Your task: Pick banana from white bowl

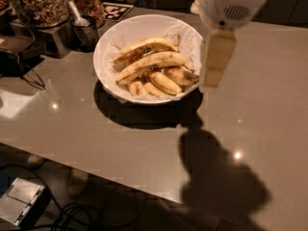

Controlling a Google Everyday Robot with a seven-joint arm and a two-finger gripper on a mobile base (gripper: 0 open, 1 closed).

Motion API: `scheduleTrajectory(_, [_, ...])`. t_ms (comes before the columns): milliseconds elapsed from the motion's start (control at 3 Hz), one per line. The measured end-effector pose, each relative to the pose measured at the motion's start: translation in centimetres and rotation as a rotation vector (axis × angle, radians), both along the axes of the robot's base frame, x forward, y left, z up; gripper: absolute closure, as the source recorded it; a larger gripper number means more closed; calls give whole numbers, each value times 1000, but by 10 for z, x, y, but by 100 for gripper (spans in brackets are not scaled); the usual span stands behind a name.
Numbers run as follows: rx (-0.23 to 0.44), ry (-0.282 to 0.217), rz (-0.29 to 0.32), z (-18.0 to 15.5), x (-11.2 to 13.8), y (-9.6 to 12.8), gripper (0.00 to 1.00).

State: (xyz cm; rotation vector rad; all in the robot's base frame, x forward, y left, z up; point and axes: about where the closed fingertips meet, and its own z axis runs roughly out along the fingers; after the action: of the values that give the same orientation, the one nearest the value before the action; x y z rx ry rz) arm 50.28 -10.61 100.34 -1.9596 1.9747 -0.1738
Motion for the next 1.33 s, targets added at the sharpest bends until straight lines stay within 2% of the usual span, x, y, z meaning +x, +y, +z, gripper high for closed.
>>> scheduleTrajectory(333, [-40, -1, 65, 5, 25, 40, 0])
scheduleTrajectory(667, [-33, -21, 79, 10, 28, 49, 0])
scheduleTrajectory(1000, [1, 6, 55, 0, 39, 60, 0])
scheduleTrajectory(1333, [16, 48, 31, -13, 61, 72, 0])
